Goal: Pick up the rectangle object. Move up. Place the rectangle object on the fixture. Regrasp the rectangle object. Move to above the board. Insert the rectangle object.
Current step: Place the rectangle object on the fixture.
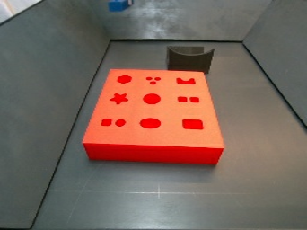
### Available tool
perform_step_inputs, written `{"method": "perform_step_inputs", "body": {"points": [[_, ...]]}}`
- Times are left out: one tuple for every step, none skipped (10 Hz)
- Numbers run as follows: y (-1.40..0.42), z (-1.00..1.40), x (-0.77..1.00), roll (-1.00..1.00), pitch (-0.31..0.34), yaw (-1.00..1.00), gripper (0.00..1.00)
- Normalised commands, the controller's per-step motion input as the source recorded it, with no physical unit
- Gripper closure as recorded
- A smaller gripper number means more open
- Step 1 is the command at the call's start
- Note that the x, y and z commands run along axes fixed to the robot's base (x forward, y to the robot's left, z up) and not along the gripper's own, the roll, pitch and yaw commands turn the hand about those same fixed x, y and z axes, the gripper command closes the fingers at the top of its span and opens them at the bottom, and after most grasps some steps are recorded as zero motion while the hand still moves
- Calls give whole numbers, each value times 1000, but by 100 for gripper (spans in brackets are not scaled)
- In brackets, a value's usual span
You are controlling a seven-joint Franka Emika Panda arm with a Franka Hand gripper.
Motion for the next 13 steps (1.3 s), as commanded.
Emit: {"method": "perform_step_inputs", "body": {"points": [[-497, -171, 1000, -138, 28, 117, 100], [-468, -165, 1000, -114, 22, 76, 100], [-426, -158, 1000, -88, 11, 46, 100], [-409, -155, 1000, -80, 10, 39, 100], [-372, -147, 1000, -81, -2, 29, 100], [-349, -143, 1000, -87, -6, 25, 100], [-324, -139, 1000, -83, -6, 21, 100], [-301, -134, 1000, -73, 0, 24, 100], [-270, -126, 1000, -59, 2, 25, 100], [-246, -121, 1000, -65, 2, 26, 100], [186, 288, 1000, -1000, -116, 96, 100], [234, 318, 1000, -1000, -112, 92, 100], [215, 256, 1000, -1000, -60, 65, 100]]}}
